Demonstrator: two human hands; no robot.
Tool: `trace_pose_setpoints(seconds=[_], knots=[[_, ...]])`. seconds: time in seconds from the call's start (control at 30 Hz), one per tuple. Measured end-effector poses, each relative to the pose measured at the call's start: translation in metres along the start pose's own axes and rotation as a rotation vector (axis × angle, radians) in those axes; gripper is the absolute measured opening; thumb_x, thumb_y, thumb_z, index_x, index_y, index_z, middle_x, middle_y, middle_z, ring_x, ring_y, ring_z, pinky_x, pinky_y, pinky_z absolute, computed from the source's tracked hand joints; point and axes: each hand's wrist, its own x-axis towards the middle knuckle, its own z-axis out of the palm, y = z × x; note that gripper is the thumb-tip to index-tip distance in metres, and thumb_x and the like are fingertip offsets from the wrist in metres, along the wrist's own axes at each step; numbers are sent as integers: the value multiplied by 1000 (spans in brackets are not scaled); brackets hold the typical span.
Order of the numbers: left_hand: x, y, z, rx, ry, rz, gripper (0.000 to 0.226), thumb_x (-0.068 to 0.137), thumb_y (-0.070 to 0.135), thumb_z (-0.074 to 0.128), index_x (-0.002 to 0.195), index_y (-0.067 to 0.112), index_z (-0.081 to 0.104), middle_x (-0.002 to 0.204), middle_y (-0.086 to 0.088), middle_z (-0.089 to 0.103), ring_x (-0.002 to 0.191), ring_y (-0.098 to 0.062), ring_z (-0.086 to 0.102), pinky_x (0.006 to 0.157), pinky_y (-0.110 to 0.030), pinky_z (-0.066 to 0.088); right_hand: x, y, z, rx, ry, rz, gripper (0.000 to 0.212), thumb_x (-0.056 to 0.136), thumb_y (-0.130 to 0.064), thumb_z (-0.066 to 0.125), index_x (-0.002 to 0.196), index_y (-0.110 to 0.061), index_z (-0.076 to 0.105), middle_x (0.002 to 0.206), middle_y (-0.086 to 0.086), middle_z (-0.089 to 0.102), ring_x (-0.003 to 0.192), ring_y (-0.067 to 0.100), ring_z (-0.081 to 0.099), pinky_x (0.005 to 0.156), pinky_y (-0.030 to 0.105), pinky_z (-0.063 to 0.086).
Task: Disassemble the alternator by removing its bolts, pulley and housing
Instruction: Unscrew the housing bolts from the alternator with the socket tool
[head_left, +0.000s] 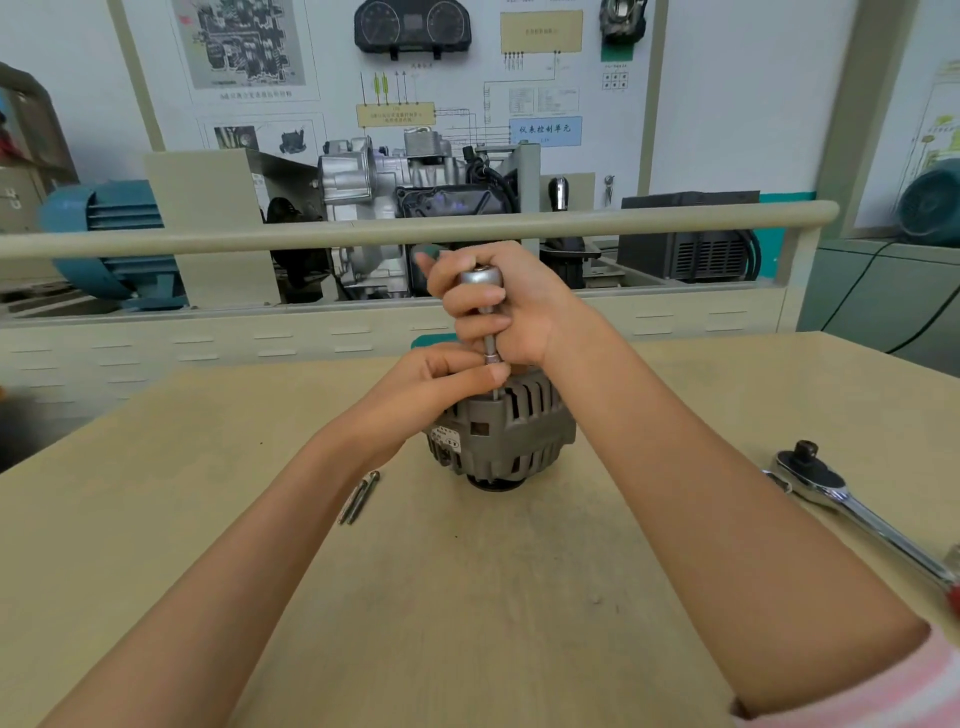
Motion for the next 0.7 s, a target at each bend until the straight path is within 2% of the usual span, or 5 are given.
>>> trace_pose_setpoints(seconds=[0.13, 0.27, 0.37, 0.53, 0.7], knots=[[-2, 2, 1, -19, -2, 19, 25, 78, 34, 60, 87, 17, 76, 90, 6, 70, 84, -6, 65, 73, -18, 52, -3, 0, 0, 57, 14, -11, 22, 97, -10, 31, 84, -10, 49, 47, -10, 44, 27, 2, 33, 27, 11, 11], [0, 1, 3, 29, 66, 47, 22, 86, 26, 62, 78, 10, 75, 102, -27, 59, 86, -31, 57, 81, -42, 48, -1, 16, 12, 10, 523, -482, 21, 95, -2, 25, 86, -9, 43, 60, 1, 46, 33, 8, 39, 27, 13, 18], [2, -3, 3, 57, 90, 44, 31, 91, 9, 59, 65, 19, 72, 78, -16, 66, 74, -26, 60, 72, -37, 48, 4, 26, 22, -41, 678, -709, 17, 101, -11, 23, 112, -9, 37, 76, 8, 45, 47, 14, 41, 29, 12, 26], [2, -3, 2, -6, 40, -6, 19, 93, 15, 56, 82, 14, 71, 84, -2, 72, 79, -14, 66, 72, -23, 50, 2, 12, 21, -199, 445, -290, 30, 92, -1, 24, 68, -12, 40, 56, -1, 39, 28, 5, 32, 28, 13, 11], [1, -1, -1, -47, -1, 9, 27, 83, 28, 61, 94, 7, 74, 91, 5, 74, 86, -10, 68, 77, -20, 52, 5, -1, 7, -107, 53, 54, 23, 96, -6, 27, 84, -10, 46, 49, -9, 42, 27, 1, 29, 28, 12, 10]])
